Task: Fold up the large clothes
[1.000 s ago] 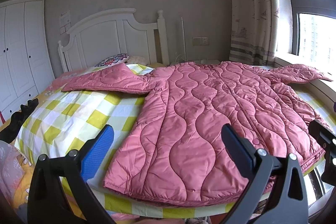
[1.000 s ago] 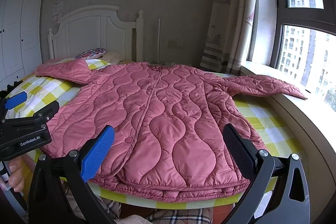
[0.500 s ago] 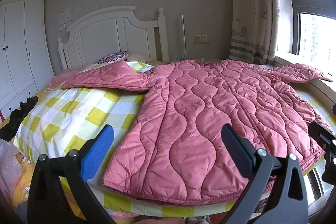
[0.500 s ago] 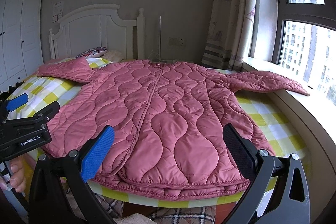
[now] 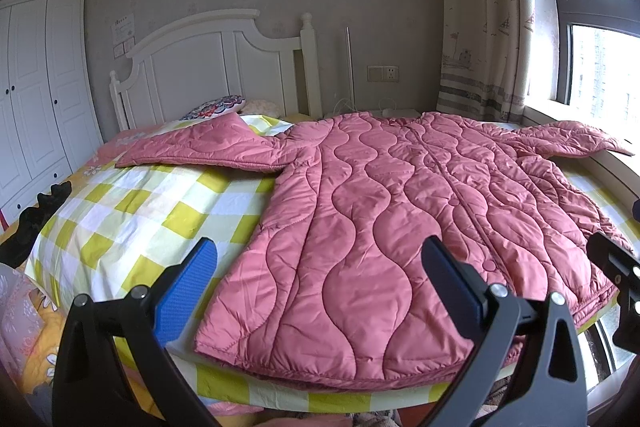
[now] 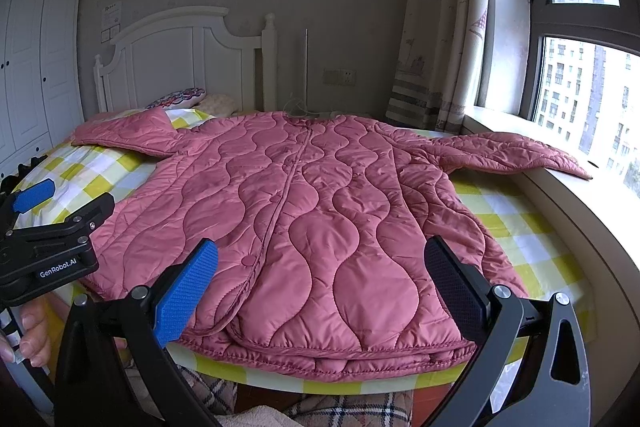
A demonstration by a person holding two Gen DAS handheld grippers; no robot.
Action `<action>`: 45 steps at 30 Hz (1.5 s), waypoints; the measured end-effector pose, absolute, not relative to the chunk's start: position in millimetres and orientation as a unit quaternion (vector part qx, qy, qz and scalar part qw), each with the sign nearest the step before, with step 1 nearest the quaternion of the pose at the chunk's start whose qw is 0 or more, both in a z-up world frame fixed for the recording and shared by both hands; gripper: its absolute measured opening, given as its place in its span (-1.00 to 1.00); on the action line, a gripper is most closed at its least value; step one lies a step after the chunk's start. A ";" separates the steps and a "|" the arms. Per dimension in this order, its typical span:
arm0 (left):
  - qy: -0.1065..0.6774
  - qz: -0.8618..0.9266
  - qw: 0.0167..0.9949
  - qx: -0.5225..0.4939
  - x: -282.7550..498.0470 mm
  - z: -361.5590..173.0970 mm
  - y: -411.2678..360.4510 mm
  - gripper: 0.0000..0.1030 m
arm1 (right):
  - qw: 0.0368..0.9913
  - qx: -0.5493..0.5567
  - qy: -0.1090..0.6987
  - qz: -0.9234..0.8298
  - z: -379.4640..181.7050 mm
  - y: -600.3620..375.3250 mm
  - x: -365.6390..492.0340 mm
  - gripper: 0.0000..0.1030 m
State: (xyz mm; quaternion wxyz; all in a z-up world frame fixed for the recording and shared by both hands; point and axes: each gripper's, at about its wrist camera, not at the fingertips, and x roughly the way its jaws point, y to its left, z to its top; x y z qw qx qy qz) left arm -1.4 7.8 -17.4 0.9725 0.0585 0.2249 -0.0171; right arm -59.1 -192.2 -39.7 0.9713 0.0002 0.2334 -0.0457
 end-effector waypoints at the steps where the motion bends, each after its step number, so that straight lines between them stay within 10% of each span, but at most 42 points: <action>1: 0.225 -0.017 0.973 0.059 -2.9 -18.4 7.3 0.96 | 0.971 0.000 0.234 -0.046 -39.7 -192.2 -58.8 0.91; 30: 0.257 -0.042 0.964 0.057 24.3 -26.7 2.8 0.96 | 0.965 0.016 0.257 -0.048 -50.6 -220.8 -32.3 0.91; 45: 0.397 -0.063 0.912 0.080 262.8 -51.8 -39.8 0.96 | 0.855 0.345 0.321 -0.214 -80.3 -503.6 159.8 0.91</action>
